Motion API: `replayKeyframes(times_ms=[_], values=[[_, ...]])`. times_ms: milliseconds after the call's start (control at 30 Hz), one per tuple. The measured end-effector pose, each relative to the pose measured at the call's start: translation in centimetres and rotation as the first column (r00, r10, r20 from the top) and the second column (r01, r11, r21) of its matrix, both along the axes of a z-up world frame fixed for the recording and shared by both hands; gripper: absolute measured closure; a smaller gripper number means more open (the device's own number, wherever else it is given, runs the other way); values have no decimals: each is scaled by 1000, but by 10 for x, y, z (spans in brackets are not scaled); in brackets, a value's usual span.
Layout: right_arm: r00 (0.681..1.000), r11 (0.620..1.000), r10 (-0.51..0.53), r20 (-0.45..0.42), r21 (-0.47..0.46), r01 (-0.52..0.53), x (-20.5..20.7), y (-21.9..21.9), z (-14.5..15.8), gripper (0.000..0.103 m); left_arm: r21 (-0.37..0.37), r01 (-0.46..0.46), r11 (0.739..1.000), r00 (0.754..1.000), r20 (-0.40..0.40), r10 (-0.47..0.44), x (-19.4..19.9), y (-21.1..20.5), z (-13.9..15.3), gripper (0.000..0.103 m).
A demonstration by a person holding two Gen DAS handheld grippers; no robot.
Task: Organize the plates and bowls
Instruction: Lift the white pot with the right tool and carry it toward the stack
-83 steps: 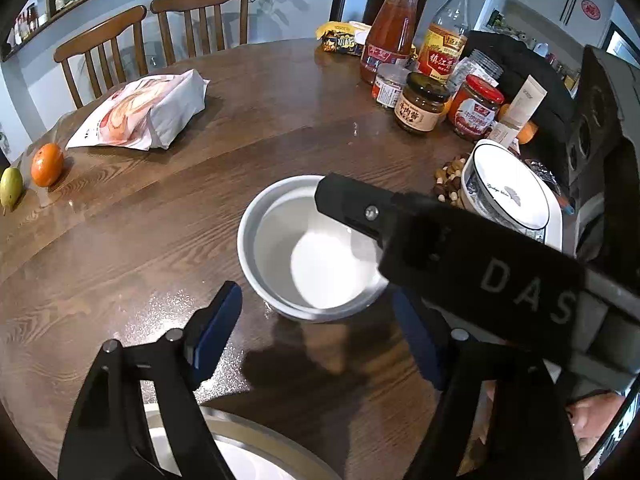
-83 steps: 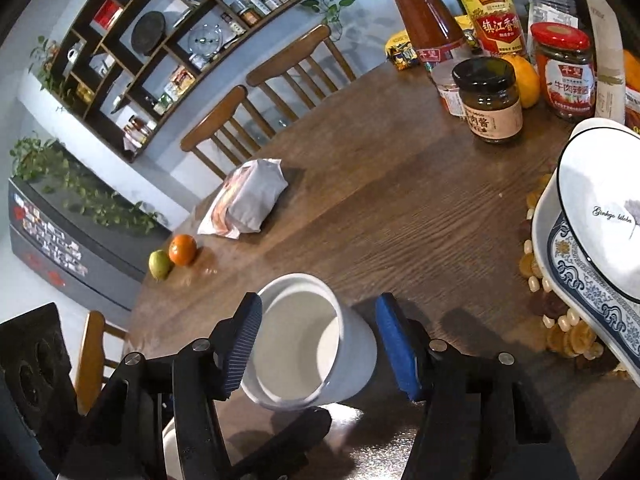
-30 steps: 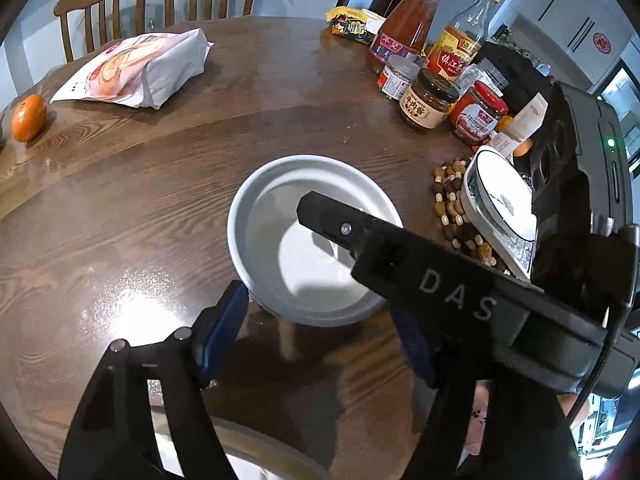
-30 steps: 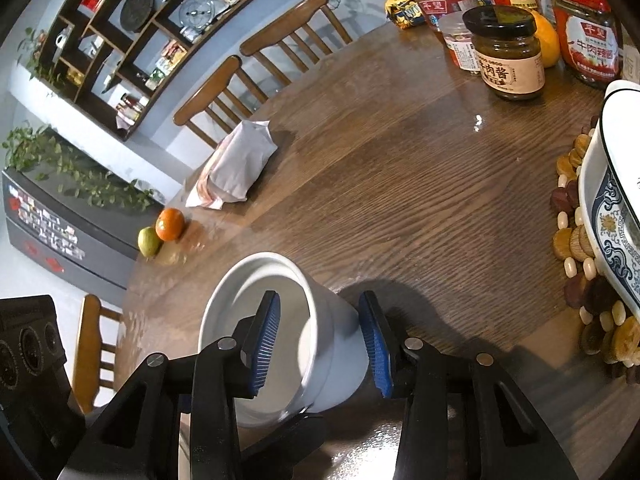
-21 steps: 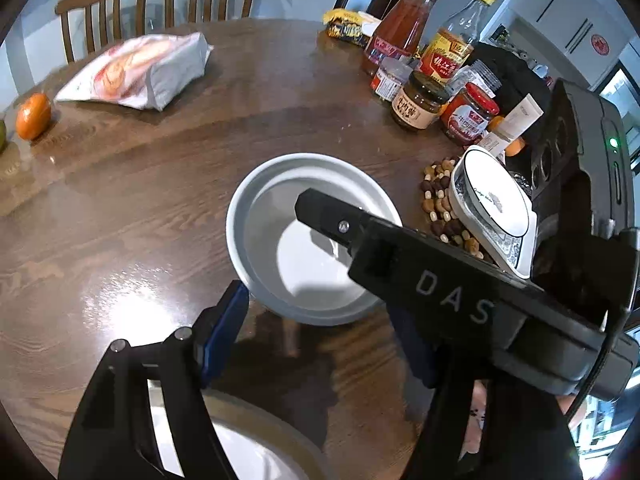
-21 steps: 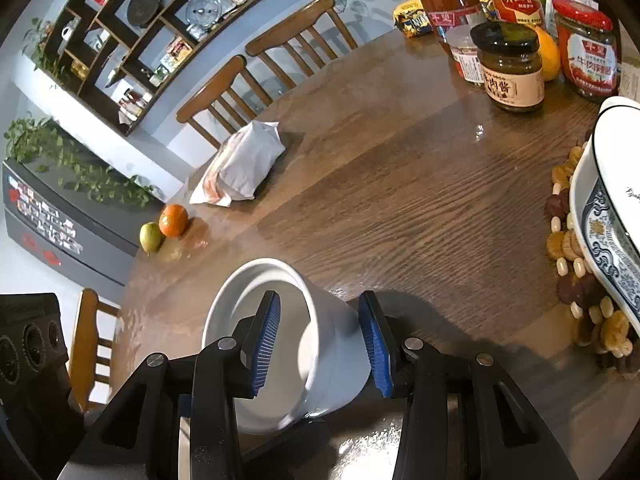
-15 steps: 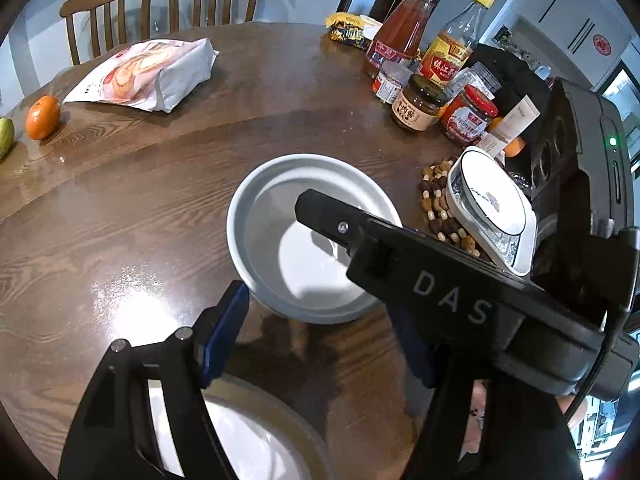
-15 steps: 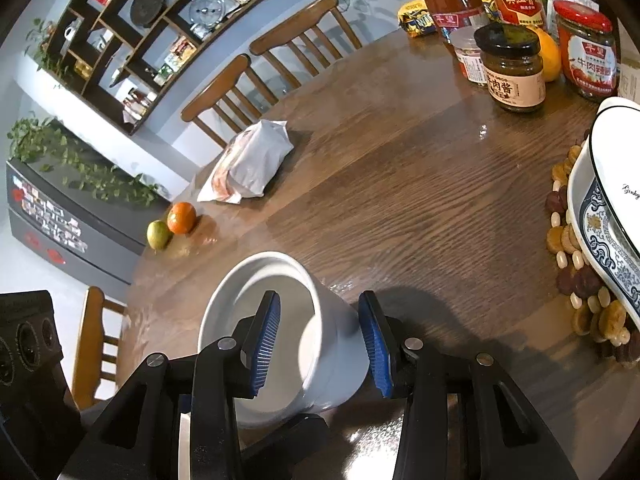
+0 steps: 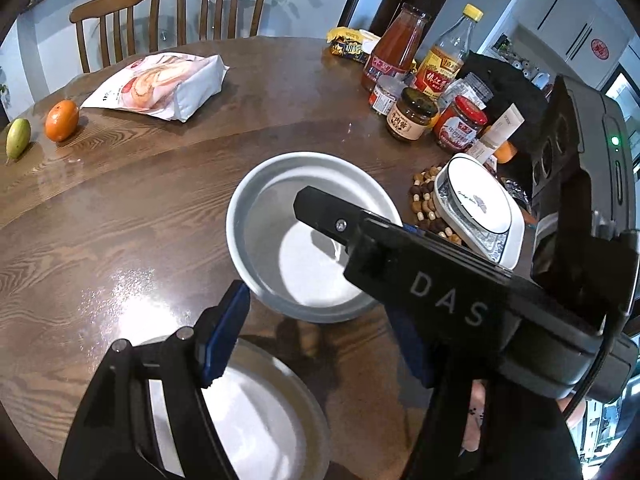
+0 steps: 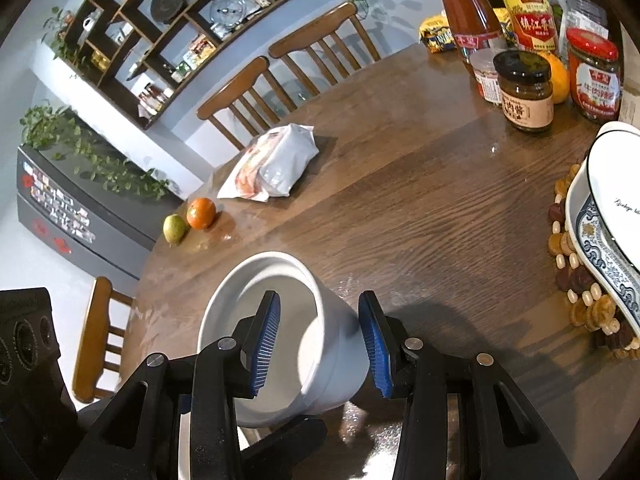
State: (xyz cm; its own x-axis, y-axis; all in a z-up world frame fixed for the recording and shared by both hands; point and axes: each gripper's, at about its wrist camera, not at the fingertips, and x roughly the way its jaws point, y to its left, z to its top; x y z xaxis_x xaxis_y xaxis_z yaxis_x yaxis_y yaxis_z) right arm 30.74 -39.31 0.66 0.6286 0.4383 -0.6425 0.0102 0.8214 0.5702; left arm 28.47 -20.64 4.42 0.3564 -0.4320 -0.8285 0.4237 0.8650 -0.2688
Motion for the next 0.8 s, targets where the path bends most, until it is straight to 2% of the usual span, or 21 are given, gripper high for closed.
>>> replayKeyframes(times_ms=[400,800], values=[[997,999,49,59,-15,-48,-18,19,21,59,23,-30,999,996,83,28,-23,16,20,35],[990,995,98,97,-15,-97,-36,38,32,58,32,-78,996,992,105,74,-47,35,29,35]])
